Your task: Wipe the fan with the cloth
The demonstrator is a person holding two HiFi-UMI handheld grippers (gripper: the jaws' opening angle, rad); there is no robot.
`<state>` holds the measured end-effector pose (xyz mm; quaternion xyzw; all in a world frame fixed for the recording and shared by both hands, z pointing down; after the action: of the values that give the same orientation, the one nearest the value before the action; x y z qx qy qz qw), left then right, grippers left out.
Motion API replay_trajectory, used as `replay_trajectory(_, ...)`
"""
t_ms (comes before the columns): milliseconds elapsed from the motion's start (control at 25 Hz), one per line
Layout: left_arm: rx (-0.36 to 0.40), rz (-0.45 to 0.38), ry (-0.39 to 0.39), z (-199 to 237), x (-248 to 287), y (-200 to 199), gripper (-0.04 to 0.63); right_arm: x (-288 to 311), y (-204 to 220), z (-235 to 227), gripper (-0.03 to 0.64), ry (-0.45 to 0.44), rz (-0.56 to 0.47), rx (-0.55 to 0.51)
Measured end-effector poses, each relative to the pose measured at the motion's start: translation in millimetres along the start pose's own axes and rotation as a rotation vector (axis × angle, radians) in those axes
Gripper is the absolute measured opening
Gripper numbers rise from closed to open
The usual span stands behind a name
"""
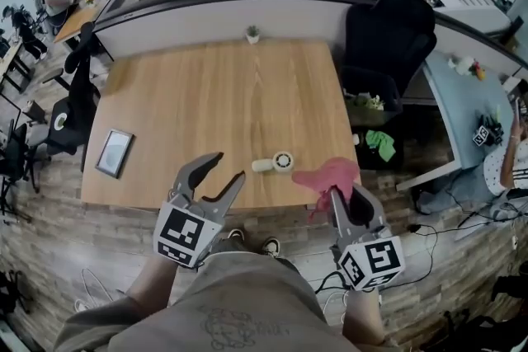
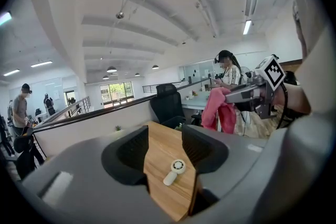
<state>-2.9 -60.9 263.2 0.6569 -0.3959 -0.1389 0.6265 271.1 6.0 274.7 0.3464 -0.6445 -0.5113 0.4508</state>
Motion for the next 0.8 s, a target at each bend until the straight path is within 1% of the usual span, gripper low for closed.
replay_trajectory(320,-0.036,0.048,0.051,13.7,23.2,20.3,0.201,23.9,9.6,1.6,0.089,0.008,0.051,0.027)
replay_trajectory(440,-0.035,0.075,0.072,16.8,35.2,31.2,0.202,36.3,15.3,0.9,0.089,0.003,0.069,0.034)
replay_trajectory(560,-0.024,0.116,0.099,17.8,52.8,45.1,0.21,46.8,22.7,-3.8,0.089,0.002,0.088,0.062)
replay_trajectory(600,-0.016,0.133,0.108,17.7,58.8,50.0,0.236,49.2,24.2,-4.9,0.089,0.003,0.092,0.072)
replay_trajectory(680,-0.009,0.166,0.119,19.8,68.0,60.1,0.242,56.5,26.7,-5.3,0.089,0.004,0.103,0.083)
replay_trajectory(800,-0.042,0.207,0.134,26.0,79.1,75.9,0.242,72.6,34.2,-6.6,0.089,0.003,0.124,0.09)
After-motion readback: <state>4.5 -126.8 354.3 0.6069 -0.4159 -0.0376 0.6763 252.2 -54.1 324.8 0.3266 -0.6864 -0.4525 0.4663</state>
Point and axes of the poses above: the fingertips, and each gripper's own axes: x forward along the fingers, z to its left, y out of its underside, the point moved 8 cm from there along -x, backward along the fingers, and after that the axes turned 1 degree about y, right-handed, at the moved point
